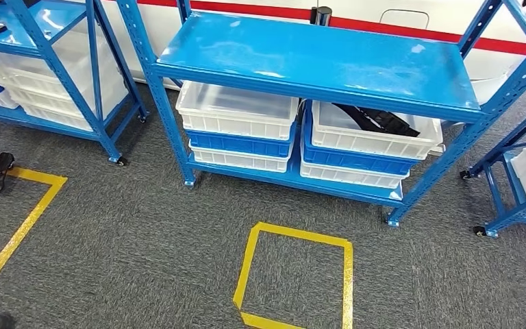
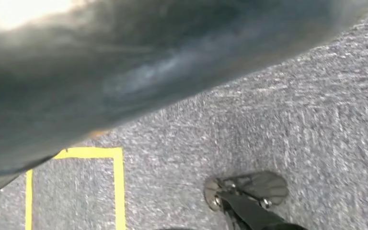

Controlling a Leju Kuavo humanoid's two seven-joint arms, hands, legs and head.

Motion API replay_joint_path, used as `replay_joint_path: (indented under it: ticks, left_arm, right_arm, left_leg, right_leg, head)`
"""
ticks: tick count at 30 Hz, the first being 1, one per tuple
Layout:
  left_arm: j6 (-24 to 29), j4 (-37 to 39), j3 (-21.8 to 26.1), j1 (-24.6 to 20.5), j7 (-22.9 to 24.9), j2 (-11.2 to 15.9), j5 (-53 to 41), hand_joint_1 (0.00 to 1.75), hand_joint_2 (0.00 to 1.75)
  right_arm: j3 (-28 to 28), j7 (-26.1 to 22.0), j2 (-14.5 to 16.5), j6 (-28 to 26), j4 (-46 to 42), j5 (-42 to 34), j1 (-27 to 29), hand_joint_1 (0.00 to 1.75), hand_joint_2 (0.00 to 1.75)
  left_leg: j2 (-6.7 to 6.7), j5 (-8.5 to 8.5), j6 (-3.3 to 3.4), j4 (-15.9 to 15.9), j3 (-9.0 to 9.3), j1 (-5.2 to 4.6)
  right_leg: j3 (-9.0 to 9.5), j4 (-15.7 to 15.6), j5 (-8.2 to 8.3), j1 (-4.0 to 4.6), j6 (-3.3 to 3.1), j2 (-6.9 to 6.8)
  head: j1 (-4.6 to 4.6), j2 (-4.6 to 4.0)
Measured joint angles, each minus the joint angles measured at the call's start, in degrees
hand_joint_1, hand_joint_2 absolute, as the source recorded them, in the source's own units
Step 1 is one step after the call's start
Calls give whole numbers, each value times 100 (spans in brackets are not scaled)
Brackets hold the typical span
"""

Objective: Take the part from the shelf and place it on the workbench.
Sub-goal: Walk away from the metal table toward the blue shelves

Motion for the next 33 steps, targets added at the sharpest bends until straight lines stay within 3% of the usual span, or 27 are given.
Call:
replay_joint_path:
  ticks: [1,3,5,7,8,9,10,12,14,16,17,19,21,23,24,25,26,28,30,32,33]
  left_arm:
    - [0,-1,-1,-9,-3,0,-4,0,0]
    - [2,-2,-1,-23,-11,4,-8,0,0]
    - [3,-3,1,-20,-16,10,-11,0,0]
    - [1,-3,2,-12,-16,13,-11,0,0]
    - [-1,-3,2,-11,-13,13,-11,0,0]
    - [-2,-3,2,-13,-8,13,-11,0,0]
    - [-2,-3,2,-15,-2,11,-11,0,0]
    - [-2,-3,2,-17,10,6,-11,0,0]
    - [-2,-2,2,-14,19,5,-11,0,0]
    - [-2,-2,2,-28,23,6,-11,0,0]
    - [-2,-2,1,-40,23,5,-11,0,0]
    - [-2,-3,0,-49,21,4,-11,0,0]
    - [-3,-2,-1,-38,20,4,-11,0,0]
    - [-4,-1,0,-25,20,3,-11,0,0]
    - [-4,-1,1,-19,20,3,-11,0,0]
    - [-4,-1,1,-16,20,4,-11,0,0]
    - [-4,-1,2,-15,20,7,-10,0,0]
    - [-4,0,1,-15,20,11,-10,0,0]
    - [-4,0,0,-21,21,12,-11,0,0]
    - [-4,-1,1,-32,21,8,-11,0,0]
    - [-4,-2,1,-35,21,7,-11,0,0]
  right_arm:
    - [0,-2,-1,0,0,0,14,0,0]
    - [0,-1,-2,-1,0,3,37,0,0]
    - [0,3,-2,-3,0,11,25,0,0]
    - [0,15,-2,-4,0,16,7,0,0]
    - [0,22,-2,-4,0,15,10,0,0]
    - [0,30,-2,-4,0,12,17,0,0]
    - [0,34,-2,-3,0,8,24,0,0]
    - [0,38,-2,-2,0,1,18,0,0]
    - [0,38,-2,-2,0,0,-2,0,0]
    - [0,38,-5,-2,0,0,3,0,0]
    - [0,38,-8,-2,0,0,13,0,0]
    - [0,38,-9,-2,0,1,18,0,0]
    - [0,38,-3,-2,0,2,12,0,0]
    - [0,38,3,-2,0,2,11,0,0]
    - [0,38,3,-2,0,2,15,0,0]
    - [0,38,3,-2,0,1,19,0,0]
    - [0,38,4,-2,0,2,21,0,0]
    - [0,38,7,-2,0,2,17,0,0]
    - [0,38,7,-2,0,2,19,0,0]
    - [0,38,7,-2,0,2,37,0,0]
    - [0,38,7,-2,0,2,46,0,0]
  left_leg:
    - [67,13,49,-12,4,-8]
    - [194,39,145,-54,21,-17]
    - [328,47,205,-78,27,-34]
    - [490,34,234,-78,24,-55]
    - [570,27,237,-77,25,-60]
    - [643,19,238,-77,28,-62]
    - [710,11,232,-77,34,-61]
    - [825,-16,195,-74,56,-80]
    - [927,-57,129,-71,94,-109]
    - [1034,-88,56,-95,159,-104]
    - [1022,-107,18,-92,195,-85]
    - [780,-286,-36,125,153,-55]
    - [486,-640,-54,768,-131,-42]
    - [409,-860,-66,1417,-479,-39]
    - [400,-819,-68,1514,-562,-36]
    - [392,-655,-67,1371,-532,-28]
    - [361,-420,-63,1035,-408,-15]
    - [147,-40,-56,271,-100,24]
    - [6,48,-27,-47,20,17]
    - [103,62,44,-72,19,-20]
    - [159,78,92,-91,24,-26]
  right_leg:
    - [-29,-5,5,-22,37,40]
    - [-144,157,-80,-20,73,-144]
    - [-426,694,-335,0,36,-481]
    - [-783,1368,-585,-3,15,-622]
    - [-871,1530,-615,-7,34,-648]
    - [-852,1485,-566,-12,72,-673]
    - [-721,1230,-452,-17,117,-713]
    - [-307,463,-194,-5,168,-957]
    - [-72,48,-49,30,121,-1129]
    - [-76,10,-8,59,38,-1039]
    - [-59,-11,6,37,-1,-973]
    - [6,-54,27,-16,-76,-848]
    - [46,-64,38,-33,-122,-722]
    - [57,-61,37,-22,-137,-566]
    - [66,-59,34,-20,-138,-480]
    - [79,-57,33,-22,-137,-392]
    - [93,-56,30,-27,-134,-305]
    - [99,-46,16,-24,-103,-149]
    - [67,-46,15,-16,-39,-46]
    - [12,-76,34,-32,39,35]
    - [-23,-49,19,-37,66,-37]
  head:
    - [1,0]
    - [15,0]
    - [44,0]
    - [57,0]
    - [57,0]
    - [60,0]
    - [62,0]
    - [67,0]
    - [67,0]
    - [70,0]
    - [68,0]
    - [41,0]
    - [7,0]
    - [1,0]
    - [0,0]
    - [0,0]
    - [0,0]
    - [-5,0]
    - [-5,0]
    - [-2,0]
    - [-1,0]
